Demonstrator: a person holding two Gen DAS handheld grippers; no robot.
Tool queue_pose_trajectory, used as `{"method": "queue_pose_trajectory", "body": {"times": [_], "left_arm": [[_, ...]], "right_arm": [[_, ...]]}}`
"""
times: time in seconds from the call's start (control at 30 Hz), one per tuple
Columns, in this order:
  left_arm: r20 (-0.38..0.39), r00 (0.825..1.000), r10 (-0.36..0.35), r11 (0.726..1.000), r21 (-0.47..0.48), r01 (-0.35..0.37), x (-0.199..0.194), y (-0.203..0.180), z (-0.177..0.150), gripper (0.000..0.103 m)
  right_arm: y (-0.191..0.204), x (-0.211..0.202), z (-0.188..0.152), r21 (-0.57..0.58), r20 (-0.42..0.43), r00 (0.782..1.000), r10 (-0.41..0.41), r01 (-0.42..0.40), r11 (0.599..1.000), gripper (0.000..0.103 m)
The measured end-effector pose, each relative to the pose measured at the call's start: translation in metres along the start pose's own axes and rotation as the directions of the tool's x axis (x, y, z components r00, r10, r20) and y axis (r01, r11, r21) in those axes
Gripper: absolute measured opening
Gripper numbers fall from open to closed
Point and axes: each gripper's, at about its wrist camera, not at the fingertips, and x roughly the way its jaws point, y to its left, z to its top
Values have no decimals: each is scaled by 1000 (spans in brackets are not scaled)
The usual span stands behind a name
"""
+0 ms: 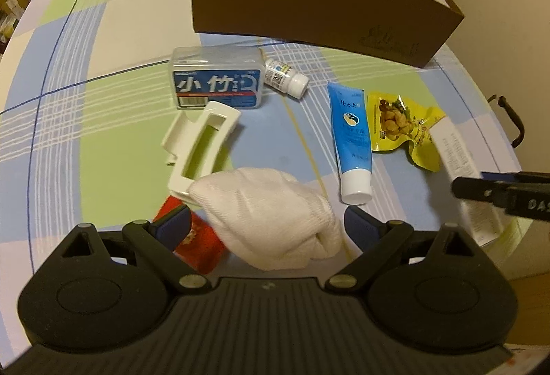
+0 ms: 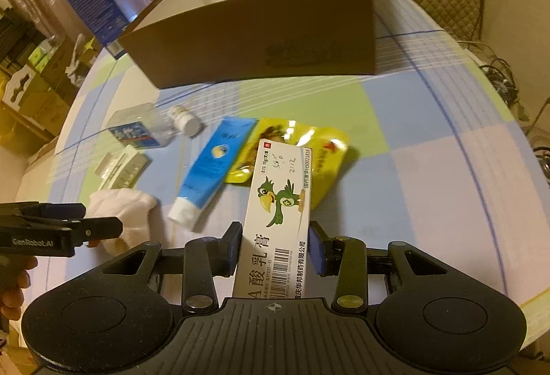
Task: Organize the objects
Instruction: 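Grasp white towel with left tool while right tool grasps white parrot ointment box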
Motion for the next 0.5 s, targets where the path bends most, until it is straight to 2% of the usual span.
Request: {"method": "queue_pose_trajectory", "body": {"times": [0.23,0.3,0.5], "left_arm": [[-20,999,38,999,6,-38,16,-11,-1,79],[-28,999,45,999,8,-45,18,-14,-1,70],[-14,997,73,997,23,-73,15,-24,-2,53]], "right_arm": [[-22,-2,4,12,-6,1000,4,-3,1000,37],[-27,-3,5,10,-9,1000,10,-10,1000,37],[-39,-5,11,-8,-8,1000,28,-28,1000,37]]}}
